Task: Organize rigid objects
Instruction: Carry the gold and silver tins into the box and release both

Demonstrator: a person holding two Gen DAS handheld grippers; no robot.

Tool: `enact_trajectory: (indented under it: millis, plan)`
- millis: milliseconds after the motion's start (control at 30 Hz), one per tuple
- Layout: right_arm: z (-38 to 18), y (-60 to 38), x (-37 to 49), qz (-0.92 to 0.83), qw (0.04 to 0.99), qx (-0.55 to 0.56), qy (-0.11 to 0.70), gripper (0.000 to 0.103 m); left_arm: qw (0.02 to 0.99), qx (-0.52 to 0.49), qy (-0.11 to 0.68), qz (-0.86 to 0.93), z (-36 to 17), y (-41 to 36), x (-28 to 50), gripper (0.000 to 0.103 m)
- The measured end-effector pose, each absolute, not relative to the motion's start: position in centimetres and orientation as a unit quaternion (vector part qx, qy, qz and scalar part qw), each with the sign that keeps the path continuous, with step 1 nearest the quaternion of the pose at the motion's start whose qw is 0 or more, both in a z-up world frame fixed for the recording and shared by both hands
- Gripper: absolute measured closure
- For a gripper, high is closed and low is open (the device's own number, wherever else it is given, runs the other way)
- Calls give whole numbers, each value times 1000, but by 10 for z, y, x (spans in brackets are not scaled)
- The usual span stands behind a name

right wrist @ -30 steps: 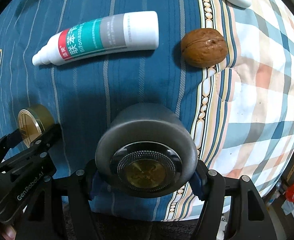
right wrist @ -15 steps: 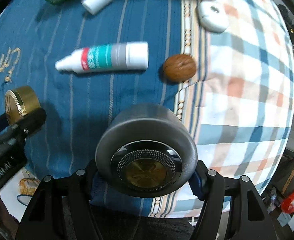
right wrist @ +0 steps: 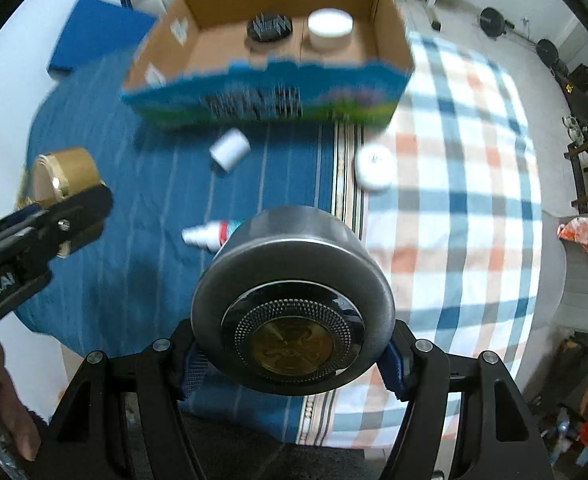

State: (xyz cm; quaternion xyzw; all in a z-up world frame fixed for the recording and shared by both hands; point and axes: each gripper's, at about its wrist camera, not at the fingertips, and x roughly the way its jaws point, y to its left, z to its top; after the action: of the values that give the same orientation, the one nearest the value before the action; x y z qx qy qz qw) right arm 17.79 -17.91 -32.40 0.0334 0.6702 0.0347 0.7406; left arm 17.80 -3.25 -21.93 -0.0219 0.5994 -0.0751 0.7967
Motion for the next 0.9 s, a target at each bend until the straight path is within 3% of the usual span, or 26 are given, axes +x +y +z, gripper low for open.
enact_trajectory:
  millis: [267, 467, 700, 900]
  plan:
    - [-263, -189, 225, 46, 787, 56, 612, 32, 826, -22, 555, -100, -168, -45, 227, 40]
    - [-249, -198, 286, 47, 800, 61, 595, 32, 836, -26, 537, -106, -153, -53, 289, 40]
    - [-285, -207, 364, 41, 780, 60, 622, 32, 827, -13, 554, -90, -180, -55, 366, 40]
    - [-343, -212, 419, 34, 746, 64, 662, 32, 793, -12, 605, -71, -238, -48, 421, 40]
